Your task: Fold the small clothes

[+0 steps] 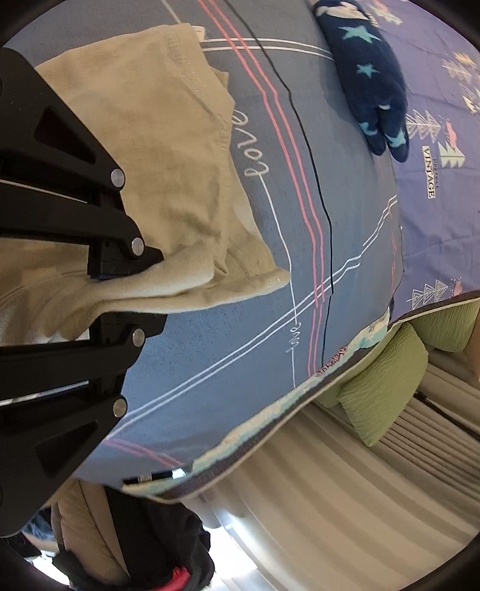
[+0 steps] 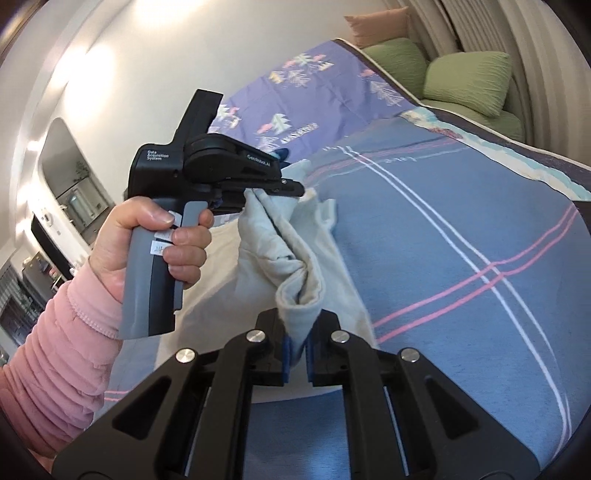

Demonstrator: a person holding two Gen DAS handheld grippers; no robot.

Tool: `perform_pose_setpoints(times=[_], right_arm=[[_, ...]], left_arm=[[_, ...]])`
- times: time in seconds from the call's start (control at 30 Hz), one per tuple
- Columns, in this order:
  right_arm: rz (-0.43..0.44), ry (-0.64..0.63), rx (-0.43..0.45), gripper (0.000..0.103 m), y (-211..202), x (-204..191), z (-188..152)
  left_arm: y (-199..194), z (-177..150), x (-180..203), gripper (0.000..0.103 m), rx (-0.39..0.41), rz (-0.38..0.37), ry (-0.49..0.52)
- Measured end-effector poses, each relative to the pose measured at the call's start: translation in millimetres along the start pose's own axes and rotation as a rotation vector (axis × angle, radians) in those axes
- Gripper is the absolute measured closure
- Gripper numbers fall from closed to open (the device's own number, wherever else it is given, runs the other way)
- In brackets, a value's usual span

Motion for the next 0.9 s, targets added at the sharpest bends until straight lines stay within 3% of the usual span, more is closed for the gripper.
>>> perform_pose_setpoints(times=[0.17,0.3,0.37,0.43,0.5,0.53,0.73,0.83,0.9], right_arm=[[0.012,0.098,-0.118,0.086,8,22,-19],[0.057,0.131,-0.150,0.086,3,31,-29],[0.069,0.136,-0.150,0.082,-2,34,-30],[0.087,0.141,-0.146,0.080,-6,35,-29],[0.085,0.135,-0.132,0.072,-11,37,-27],[0.064,0.124,-0.113,0.063,-15,38,-25],[0.048,0.083,-0.056,0.061,-30,39,-14],[0.078,0.020,-0.048,0.076,-32,25,-10],[0.104,-0.015,-0.059,0.080,-29,10,-10]], left_arm=[[14,-1,5,0.064,0.003,0.055,0.029],[-5,6,9,0.043,0.090,0.089,0.078],[-22,9,8,0.042,0.139,0.132,0.131],[-36,10,8,0.027,0.171,0.162,0.171],[-54,8,4,0.023,0.222,0.204,0.211],[-62,5,1,0.019,0.238,0.221,0.227],[-85,-35,-29,0.016,0.244,0.338,0.285],[-92,-66,-51,0.016,0.224,0.386,0.268],[-96,-82,-64,0.016,0.218,0.403,0.249]])
Point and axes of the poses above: each gripper's, at about its wrist camera, not at the fingertips, and y roughly the way its jaws point, x to its right, z to its top, the point moved 9 cm from there along y, roughly the way its jaws point, and after that the axes turned 2 degrees about y, right-handed, at the moved point
